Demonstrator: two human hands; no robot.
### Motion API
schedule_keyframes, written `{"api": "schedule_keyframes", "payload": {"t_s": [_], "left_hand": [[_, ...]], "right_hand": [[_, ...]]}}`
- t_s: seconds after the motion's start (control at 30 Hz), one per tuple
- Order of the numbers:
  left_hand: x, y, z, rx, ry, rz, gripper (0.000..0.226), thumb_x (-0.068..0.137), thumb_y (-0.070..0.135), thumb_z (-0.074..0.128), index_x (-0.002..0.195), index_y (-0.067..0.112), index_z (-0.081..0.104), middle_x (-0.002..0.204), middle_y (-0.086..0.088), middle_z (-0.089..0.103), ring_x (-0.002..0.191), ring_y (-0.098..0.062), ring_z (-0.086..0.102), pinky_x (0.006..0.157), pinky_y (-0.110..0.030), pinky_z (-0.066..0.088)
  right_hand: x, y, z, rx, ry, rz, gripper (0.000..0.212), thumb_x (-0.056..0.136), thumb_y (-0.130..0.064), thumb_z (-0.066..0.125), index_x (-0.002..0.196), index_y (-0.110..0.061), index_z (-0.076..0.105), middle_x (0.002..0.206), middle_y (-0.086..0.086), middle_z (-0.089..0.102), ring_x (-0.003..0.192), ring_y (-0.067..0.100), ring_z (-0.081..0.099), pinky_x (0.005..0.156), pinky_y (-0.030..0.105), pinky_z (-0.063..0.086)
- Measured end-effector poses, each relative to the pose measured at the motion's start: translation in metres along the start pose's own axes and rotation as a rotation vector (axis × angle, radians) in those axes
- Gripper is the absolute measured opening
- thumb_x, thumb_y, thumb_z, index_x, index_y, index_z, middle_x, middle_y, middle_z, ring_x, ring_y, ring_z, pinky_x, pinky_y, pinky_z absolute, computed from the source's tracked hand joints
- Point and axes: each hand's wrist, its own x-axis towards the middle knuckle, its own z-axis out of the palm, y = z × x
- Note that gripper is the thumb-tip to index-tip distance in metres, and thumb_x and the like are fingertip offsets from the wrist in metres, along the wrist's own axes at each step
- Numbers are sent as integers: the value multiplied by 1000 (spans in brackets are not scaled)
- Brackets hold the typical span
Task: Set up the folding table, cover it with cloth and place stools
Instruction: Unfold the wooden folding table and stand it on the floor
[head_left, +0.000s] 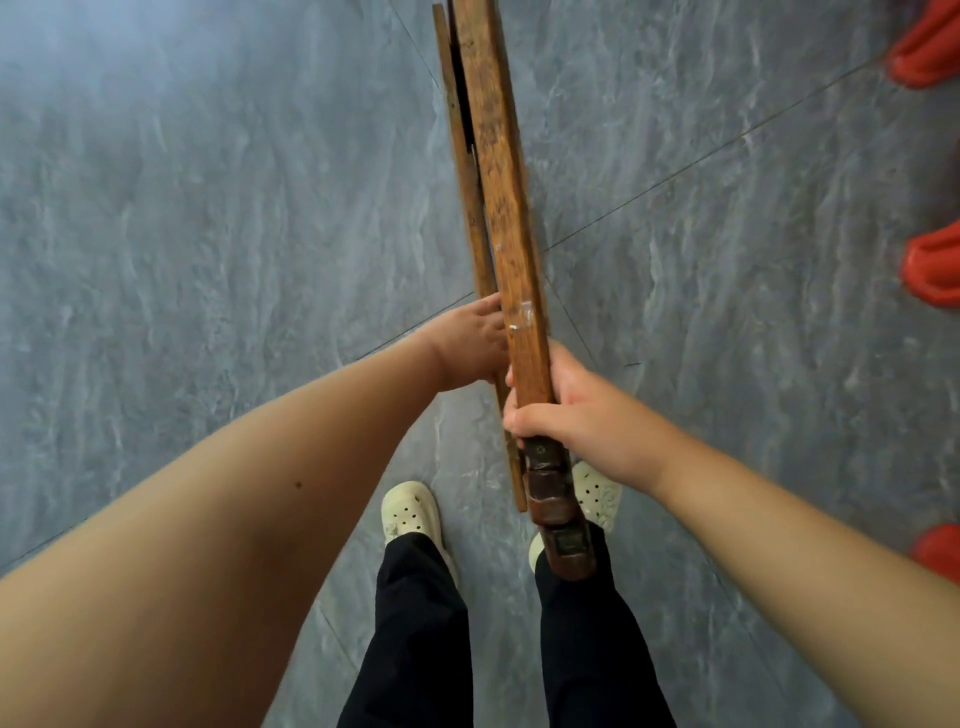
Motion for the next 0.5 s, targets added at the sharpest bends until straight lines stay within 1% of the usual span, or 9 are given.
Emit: {"api": "schedule_keyframes", "payload": {"t_s": [0.03,0.1,0.13,0.17,0.23,0.3,0.37,0.43,0.5], "left_hand": [[0,-1,-2,-43,-80,-38,34,96,19,47,128,11,55,134,-3,53,129,-15,42,95,3,25],[-2,-6,-3,77,-69,-36,30,91,34,55,117,24,64,122,8,61,122,-7,49,105,-11,29],[-3,-6,3,110,-68,11,30,93,31,52,120,21,62,126,5,59,124,-10,47,105,-10,24],[-5,-9,5,205,-145,114,32,96,26,48,126,17,57,132,2,54,128,-14,43,105,-8,20],[-14,-13,11,195,-125,197,35,98,29,44,132,21,50,138,2,48,132,-18,37,115,-25,11],[-30,-18,12,200,-149,114,35,96,33,46,129,22,51,133,1,51,130,-22,39,117,-40,8],[-44,-27,18,127,-151,116,32,96,33,46,125,19,53,124,-1,54,122,-22,44,116,-40,18],[-58,-30,17,52,-146,124,32,97,35,45,122,18,53,120,-1,54,116,-20,46,110,-35,29],[-69,-33,19,55,-123,167,32,97,37,44,122,18,52,120,0,53,114,-19,46,106,-33,34]], "right_hand": [[1,-1,1,-11,-3,0,45,73,-33,60,115,-35,43,103,20,59,93,29,61,90,45,51],[2,-1,2,-39,1,6,51,72,-33,59,120,-29,42,105,20,59,96,30,61,92,47,50],[1,-2,2,-45,-2,6,49,73,-33,59,119,-27,43,104,20,59,94,30,60,92,49,50],[0,-1,2,-46,-2,3,46,73,-32,59,116,-25,44,101,19,59,90,29,60,91,50,49],[-1,1,-2,-43,7,13,42,72,-31,59,110,-21,46,95,14,59,85,23,58,92,51,48],[-3,1,-5,-35,6,27,41,71,-31,60,109,-22,46,94,13,59,88,26,60,92,53,48],[-3,2,-6,-8,-1,21,41,70,-32,62,107,-24,47,94,12,59,91,29,61,93,53,48],[1,4,-5,-37,-37,14,40,71,-36,64,106,-26,48,96,5,59,92,23,61,94,50,48],[5,5,-5,-106,-97,10,33,80,-43,64,107,-29,52,99,-3,62,97,16,62,97,46,48]]}}
